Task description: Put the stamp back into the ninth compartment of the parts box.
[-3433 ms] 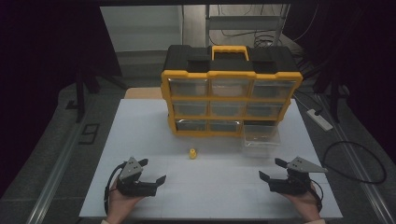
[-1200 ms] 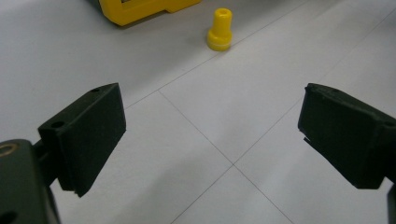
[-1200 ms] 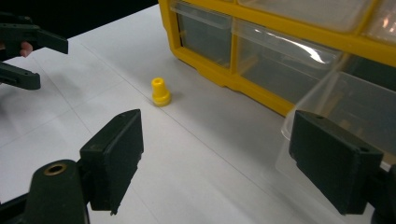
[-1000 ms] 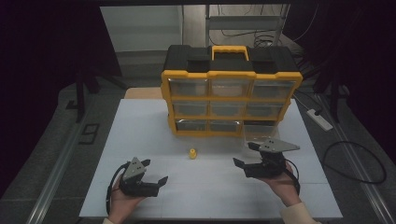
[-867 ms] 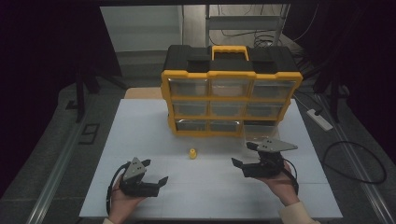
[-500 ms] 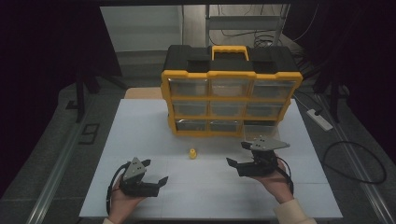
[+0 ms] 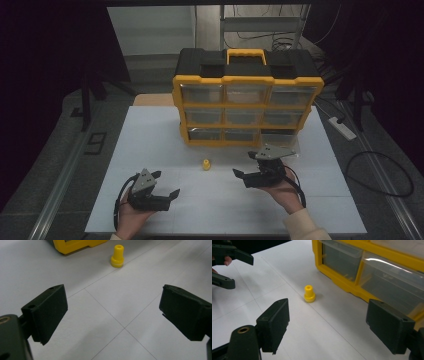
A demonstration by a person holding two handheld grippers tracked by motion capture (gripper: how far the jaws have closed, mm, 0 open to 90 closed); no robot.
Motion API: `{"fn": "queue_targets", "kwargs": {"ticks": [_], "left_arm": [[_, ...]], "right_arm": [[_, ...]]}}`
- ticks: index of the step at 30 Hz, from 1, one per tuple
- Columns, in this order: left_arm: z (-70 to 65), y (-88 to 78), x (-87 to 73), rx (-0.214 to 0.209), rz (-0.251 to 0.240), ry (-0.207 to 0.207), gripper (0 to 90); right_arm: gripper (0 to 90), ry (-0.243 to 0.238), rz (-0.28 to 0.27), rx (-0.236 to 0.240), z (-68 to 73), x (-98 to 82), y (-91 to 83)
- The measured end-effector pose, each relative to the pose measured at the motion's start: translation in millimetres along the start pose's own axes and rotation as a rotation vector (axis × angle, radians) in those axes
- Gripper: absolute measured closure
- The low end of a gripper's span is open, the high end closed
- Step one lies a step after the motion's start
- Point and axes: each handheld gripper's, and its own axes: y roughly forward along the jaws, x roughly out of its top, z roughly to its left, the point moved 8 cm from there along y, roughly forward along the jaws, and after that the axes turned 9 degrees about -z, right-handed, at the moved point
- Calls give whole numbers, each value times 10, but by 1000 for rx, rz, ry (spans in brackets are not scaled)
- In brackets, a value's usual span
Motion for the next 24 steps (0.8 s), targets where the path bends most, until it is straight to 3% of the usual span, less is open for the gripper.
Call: {"fn": "queue_targets", "kwargs": {"ticks": [24], "left_arm": [[-6, 8, -10, 0, 7, 11, 84]], "right_arm": [[210, 8, 47, 56, 146, -34, 408]]}}
